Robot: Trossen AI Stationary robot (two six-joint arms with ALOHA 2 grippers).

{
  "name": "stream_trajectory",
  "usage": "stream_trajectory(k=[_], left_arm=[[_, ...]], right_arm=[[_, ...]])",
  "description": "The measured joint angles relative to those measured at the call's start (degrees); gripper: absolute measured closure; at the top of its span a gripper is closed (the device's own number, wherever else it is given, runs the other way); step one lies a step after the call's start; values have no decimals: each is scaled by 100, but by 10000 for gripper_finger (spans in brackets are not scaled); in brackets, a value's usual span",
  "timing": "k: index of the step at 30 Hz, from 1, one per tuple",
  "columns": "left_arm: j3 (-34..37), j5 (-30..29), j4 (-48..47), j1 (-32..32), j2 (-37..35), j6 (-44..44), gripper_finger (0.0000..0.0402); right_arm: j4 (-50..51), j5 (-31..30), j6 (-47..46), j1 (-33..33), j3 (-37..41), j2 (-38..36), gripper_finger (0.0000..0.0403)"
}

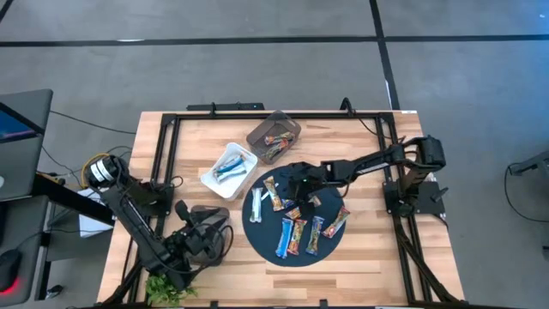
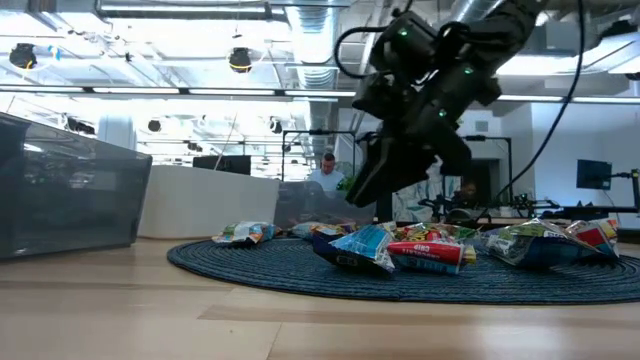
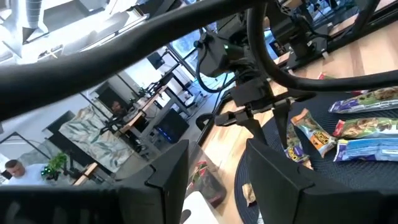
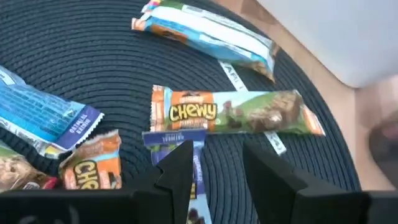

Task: Pick and place Granola Bars by type
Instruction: Put the blue granola bar into the bottom black bin

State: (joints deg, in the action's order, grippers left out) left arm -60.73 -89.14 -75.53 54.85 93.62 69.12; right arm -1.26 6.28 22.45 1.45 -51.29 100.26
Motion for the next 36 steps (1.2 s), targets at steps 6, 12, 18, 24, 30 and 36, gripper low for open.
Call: stream_trajectory(k=[6, 12, 18, 24, 30, 36], left_arm=[[2, 107, -2, 0, 4, 14, 248], [4, 147, 2, -4, 7, 55, 248], [4, 143, 2, -15, 7, 118, 248], [4, 140, 2, -20, 7, 141, 248], [4, 139, 0, -20, 7, 143, 248], [4, 137, 0, -20, 8, 141, 248]], right_arm=[[730, 253, 33, -30, -420, 229, 269], [1449, 577, -182, 31, -494, 186, 269], [1724, 461, -343, 176, -496, 265, 258], [1905, 394, -429, 283, -496, 370, 239], [1864, -122, -399, 257, -494, 403, 249], [1886, -208, -270, 186, -547, 357, 312]])
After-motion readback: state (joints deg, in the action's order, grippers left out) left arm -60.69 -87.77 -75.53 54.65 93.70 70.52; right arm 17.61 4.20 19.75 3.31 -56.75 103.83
